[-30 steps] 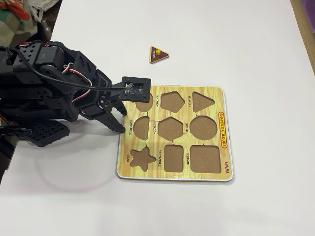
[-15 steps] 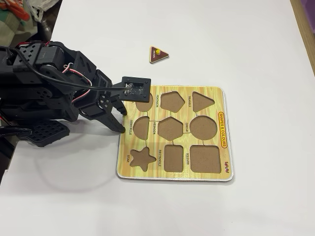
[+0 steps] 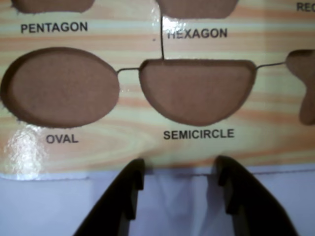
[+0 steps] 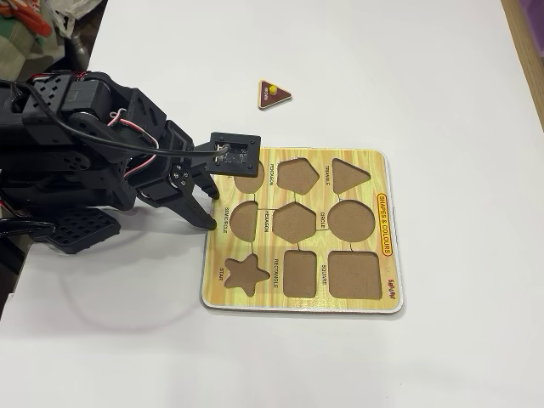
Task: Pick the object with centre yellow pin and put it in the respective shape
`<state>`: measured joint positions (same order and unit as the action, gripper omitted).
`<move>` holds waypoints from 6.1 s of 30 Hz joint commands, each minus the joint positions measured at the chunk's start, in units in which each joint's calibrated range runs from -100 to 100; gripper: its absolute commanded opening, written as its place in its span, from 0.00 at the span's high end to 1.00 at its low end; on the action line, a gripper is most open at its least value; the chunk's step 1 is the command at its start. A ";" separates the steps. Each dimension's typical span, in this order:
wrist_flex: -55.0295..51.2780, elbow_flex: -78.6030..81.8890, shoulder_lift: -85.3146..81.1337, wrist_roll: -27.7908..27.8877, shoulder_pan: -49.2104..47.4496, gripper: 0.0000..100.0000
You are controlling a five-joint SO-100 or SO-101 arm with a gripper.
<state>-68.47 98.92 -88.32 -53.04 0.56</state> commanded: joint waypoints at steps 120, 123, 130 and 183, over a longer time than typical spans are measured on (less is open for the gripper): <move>-0.51 -67.72 72.83 -20.49 -32.01 0.82; -0.51 -71.58 77.52 -22.17 -36.79 0.82; -0.42 -80.94 87.06 -23.11 -43.92 0.83; 9.09 -92.81 107.40 -22.59 -48.22 0.83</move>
<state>-59.81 6.74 20.10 -75.92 -48.83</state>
